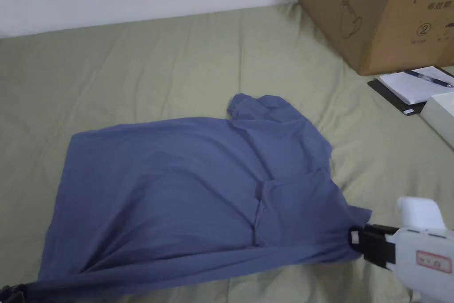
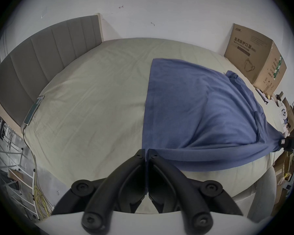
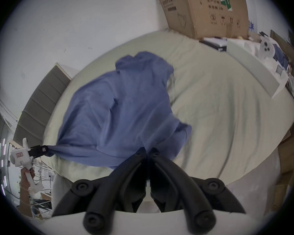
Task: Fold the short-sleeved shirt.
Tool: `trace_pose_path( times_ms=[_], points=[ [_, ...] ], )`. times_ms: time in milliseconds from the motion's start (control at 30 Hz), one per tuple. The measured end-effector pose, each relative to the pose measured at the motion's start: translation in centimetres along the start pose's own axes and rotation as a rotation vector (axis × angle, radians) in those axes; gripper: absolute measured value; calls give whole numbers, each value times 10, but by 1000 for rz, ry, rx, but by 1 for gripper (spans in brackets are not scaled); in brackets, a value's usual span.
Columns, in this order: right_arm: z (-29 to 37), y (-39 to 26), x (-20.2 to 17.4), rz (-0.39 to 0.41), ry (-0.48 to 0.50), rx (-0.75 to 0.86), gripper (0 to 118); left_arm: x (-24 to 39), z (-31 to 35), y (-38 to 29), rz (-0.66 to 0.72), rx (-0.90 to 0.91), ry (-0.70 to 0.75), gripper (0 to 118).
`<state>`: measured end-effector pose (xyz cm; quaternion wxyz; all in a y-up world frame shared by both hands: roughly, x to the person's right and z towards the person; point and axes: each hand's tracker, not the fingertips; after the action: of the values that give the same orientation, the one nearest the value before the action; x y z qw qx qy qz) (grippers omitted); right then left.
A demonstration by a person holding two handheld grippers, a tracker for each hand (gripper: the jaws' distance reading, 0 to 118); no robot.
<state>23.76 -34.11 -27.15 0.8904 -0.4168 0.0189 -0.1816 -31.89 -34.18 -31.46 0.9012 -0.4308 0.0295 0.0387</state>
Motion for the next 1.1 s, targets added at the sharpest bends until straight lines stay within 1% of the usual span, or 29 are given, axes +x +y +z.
trace_pose_path(
  times_ms=[67, 133, 167, 267, 367, 433, 467, 500, 533, 567, 600, 667, 700, 733, 767, 800, 833, 867, 900, 933, 967, 1000, 1067, 1100],
  points=[
    [4, 21, -4, 7, 11, 31, 3, 2, 0, 19, -16, 30, -7, 0],
    [-1, 47, -8, 15, 27, 60, 3, 7, -8, 45, -67, 64, 18, 0],
    [-7, 60, -9, 22, 29, 72, 3, 10, -13, 59, -69, 79, 22, 0],
    [-45, 99, -7, 27, -10, 67, 3, 21, -45, 103, -92, 97, -3, 0],
    [-93, 122, 4, -6, -43, 17, 3, 37, -88, 133, -135, 60, 5, 0],
    [-122, 126, 6, -31, -88, -20, 3, 42, -114, 141, -149, 32, -2, 2],
    [-133, 124, 10, -45, -88, -33, 4, 43, -127, 142, -163, -1, 22, 7],
    [-142, 122, 12, -78, -96, -61, 21, 46, -138, 141, -142, -32, 14, 32],
    [-145, 119, 11, -85, -108, -80, 45, 46, -145, 139, -127, -59, 28, 59],
    [-147, 116, 11, -80, -137, -98, 71, 45, -151, 137, -122, -106, 33, 81],
    [-146, 113, 11, -70, -144, -104, 88, 41, -151, 133, -97, -129, 3, 91],
    [-132, 105, 10, -48, -133, -74, 86, 34, -139, 121, -64, -101, -44, 91],
    [-124, 103, 10, -40, -130, -62, 86, 30, -132, 116, -57, -88, -35, 91],
    [-116, 102, 8, -33, -132, -58, 85, 27, -125, 112, -50, -81, -32, 91],
    [-106, 100, 6, -19, -132, -48, 80, 20, -113, 106, -39, -75, -23, 88],
    [-93, 97, 5, 5, -114, -22, 59, 14, -101, 100, -17, -57, -24, 77],
    [-81, 93, 2, 26, -96, 4, 38, 10, -90, 95, -2, -41, -37, 60],
    [-70, 88, -2, 48, -81, 23, 18, 5, -76, 88, 11, -21, -49, 37],
    [-60, 82, -6, 69, -86, 26, 8, -2, -64, 80, 24, 3, -55, 21],
    [-54, 76, -8, 85, -99, 24, 5, -4, -55, 73, 30, 10, -48, 14],
    [-49, 68, -11, 96, -116, 22, 5, -5, -46, 64, 38, 16, -36, 14],
    [-46, 61, -12, 97, -117, 12, 0, -8, -39, 54, 40, 22, -44, 5],
    [-44, 47, -10, 77, -76, -15, 0, -12, -33, 43, 83, 5, -90, 0],
    [-45, 40, -11, 60, -73, -22, 0, -13, -32, 38, 102, 0, -104, 0]
  ],
)
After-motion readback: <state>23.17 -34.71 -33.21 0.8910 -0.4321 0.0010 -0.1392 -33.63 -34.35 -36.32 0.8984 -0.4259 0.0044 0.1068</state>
